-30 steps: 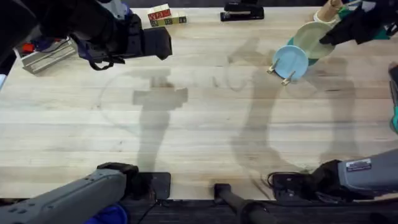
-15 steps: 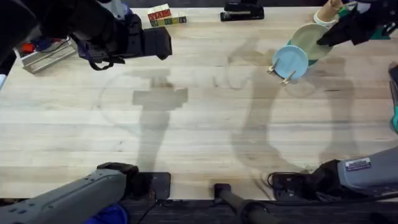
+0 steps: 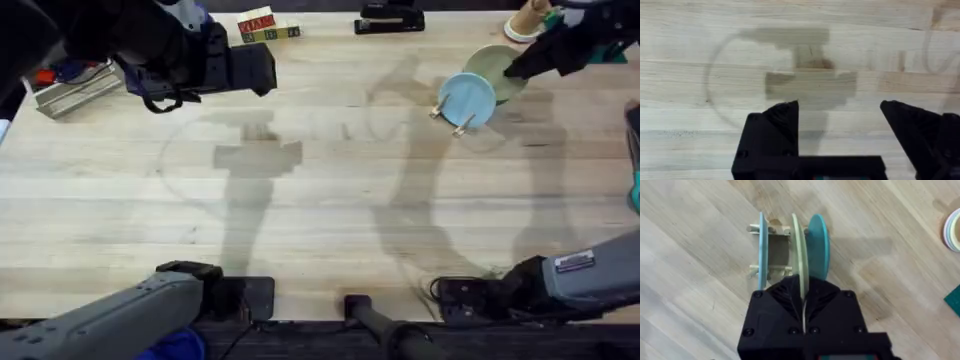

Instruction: Pick up the plates from the table one by one and place each into a slot on the dish rack.

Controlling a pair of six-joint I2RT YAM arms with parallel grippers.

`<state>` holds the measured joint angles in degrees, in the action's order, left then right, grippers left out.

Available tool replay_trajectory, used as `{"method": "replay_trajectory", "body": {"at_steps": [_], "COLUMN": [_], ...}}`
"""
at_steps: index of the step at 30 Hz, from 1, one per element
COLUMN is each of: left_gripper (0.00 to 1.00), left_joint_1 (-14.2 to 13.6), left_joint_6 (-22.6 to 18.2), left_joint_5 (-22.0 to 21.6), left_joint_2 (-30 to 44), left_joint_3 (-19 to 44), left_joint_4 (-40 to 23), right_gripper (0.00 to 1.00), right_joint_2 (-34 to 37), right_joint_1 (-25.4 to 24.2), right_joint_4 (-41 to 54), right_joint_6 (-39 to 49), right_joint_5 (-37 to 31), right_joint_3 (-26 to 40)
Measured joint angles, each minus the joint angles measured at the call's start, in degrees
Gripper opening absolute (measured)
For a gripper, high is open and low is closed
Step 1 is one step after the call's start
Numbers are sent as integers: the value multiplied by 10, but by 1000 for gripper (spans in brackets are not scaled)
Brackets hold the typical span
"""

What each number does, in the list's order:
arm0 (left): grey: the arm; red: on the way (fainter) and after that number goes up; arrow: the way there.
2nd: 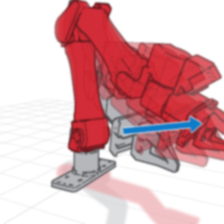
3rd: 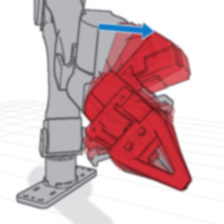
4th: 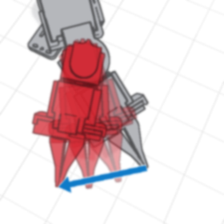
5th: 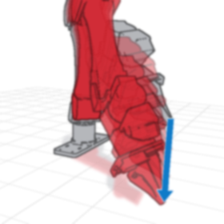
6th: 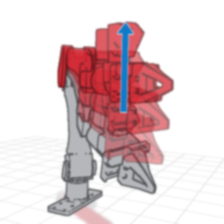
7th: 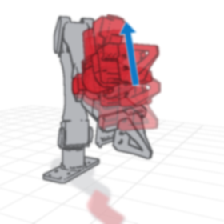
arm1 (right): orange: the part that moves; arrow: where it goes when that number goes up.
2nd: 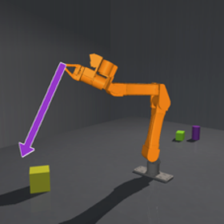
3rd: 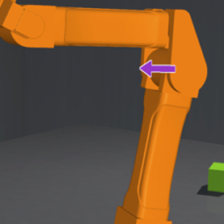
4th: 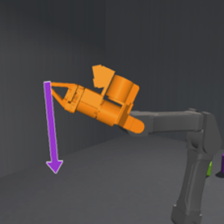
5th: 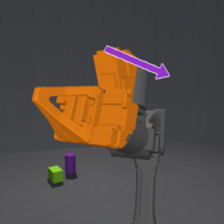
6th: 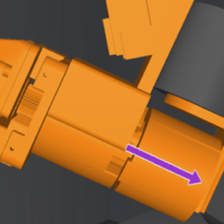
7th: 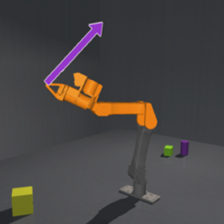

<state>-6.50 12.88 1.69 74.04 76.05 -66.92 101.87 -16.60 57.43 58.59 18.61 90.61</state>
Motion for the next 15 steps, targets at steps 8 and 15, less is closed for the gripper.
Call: {"method": "replay_trajectory", "body": {"at_steps": [8, 15], "left_gripper": [994, 993], "left_joint_1": [0, 0], "left_joint_6": [0, 0], "left_joint_5": [0, 0], "left_joint_2": [0, 0], "left_joint_3": [0, 0], "left_joint_4": [0, 0], "right_gripper": [32, 32], "right_joint_2": [6, 31], "right_joint_1": [7, 14], "right_joint_4": [-1, -2], "right_joint_6": [0, 0], "right_joint_5": [-2, -4], "right_joint_3": [0, 0]}}
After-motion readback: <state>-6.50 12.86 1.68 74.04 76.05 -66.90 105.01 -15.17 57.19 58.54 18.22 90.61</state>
